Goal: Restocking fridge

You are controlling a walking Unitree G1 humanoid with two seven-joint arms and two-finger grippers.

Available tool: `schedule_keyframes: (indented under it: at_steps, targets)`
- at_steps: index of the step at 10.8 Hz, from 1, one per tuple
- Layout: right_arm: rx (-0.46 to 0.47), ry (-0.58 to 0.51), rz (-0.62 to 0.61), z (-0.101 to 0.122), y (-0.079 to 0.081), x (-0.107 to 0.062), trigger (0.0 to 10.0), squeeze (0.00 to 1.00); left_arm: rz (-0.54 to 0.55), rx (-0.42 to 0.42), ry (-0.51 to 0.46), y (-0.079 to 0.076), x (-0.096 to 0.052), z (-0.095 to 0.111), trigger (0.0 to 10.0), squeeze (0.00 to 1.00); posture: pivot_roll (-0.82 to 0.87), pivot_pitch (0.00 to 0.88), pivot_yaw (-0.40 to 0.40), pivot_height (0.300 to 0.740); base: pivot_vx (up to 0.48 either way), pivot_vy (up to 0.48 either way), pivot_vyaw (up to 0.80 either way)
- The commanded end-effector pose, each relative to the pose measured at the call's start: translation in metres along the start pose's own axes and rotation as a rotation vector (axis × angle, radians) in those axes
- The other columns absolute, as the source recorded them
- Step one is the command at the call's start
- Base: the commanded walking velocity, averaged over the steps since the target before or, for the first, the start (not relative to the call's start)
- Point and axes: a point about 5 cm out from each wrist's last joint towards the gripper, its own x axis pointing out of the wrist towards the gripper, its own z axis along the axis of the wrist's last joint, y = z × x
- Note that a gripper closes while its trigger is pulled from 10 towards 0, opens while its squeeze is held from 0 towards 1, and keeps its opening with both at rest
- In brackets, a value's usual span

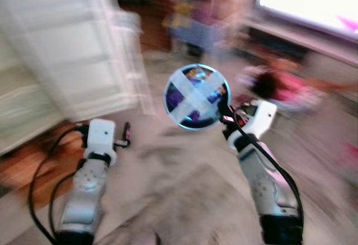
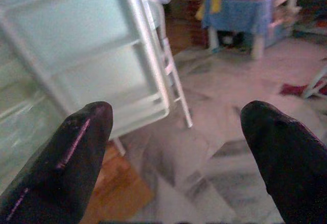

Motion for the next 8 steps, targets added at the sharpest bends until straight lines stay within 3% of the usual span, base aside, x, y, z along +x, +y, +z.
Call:
schedule_keyframes:
  at_steps: [1, 4, 6, 8]
  targets:
    - [0.001, -0.031, -0.001, 0.0066, 0.0005, 0.0015, 10.0, 0.0, -0.001, 0.004, 0.005, -0.0004, 0.0006, 0.0002, 10.0, 0.0, 0.02, 0.0, 0.022, 0.74, 0.0, 0.48, 0.8]
    - [0.002, -0.024, 0.002, 0.0061, 0.0002, 0.0019, 10.0, 0.0, 0.055, 0.02, -0.029, 0.0021, 0.0037, 0.003, 10.0, 0.0, 0.02, 0.0, 0.016, 0.74, 0.0, 0.48, 0.8]
    - [-0.001, -0.027, 0.003, 0.0088, -0.0014, 0.004, 10.0, 0.0, 0.023, 0.036, -0.034, 0.0058, 0.0047, 0.0045, 10.0, 0.0, 0.02, 0.0, 0.012, 0.74, 0.0, 0.48, 0.8]
    - [-0.002, -0.027, 0.001, 0.0095, -0.0019, 0.0048, 10.0, 0.0, -0.024, -0.013, -0.023, 0.0053, 0.0046, 0.0044, 10.0, 0.0, 0.02, 0.0, 0.011, 0.74, 0.0, 0.448, 0.8]
